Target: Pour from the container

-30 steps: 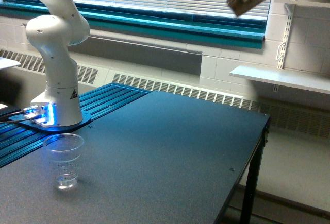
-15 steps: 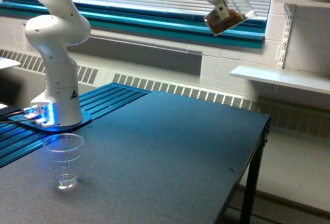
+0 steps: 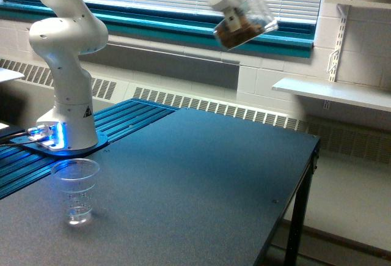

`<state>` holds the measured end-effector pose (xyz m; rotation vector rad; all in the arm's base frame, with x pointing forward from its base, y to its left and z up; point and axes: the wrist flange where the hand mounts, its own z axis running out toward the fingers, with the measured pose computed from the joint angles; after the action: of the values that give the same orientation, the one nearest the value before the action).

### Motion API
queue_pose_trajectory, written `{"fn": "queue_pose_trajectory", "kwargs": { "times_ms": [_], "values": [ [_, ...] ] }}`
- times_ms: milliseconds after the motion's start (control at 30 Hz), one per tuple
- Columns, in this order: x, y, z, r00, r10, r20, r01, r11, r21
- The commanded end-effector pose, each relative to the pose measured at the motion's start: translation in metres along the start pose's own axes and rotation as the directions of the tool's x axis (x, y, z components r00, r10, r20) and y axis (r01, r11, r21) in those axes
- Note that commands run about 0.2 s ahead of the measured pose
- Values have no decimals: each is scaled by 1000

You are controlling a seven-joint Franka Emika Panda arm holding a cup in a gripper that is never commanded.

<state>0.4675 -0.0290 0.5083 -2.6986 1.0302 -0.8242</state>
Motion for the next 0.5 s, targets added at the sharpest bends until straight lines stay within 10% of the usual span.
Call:
{"fn": "queue_pose_trajectory", "kwargs": {
  "times_ms": [33,500],
  "values": [
    [21,48,-5,994,103,-33,-104,994,-28],
    [21,119,6,979,200,-25,-202,974,-99]
  ]
}}
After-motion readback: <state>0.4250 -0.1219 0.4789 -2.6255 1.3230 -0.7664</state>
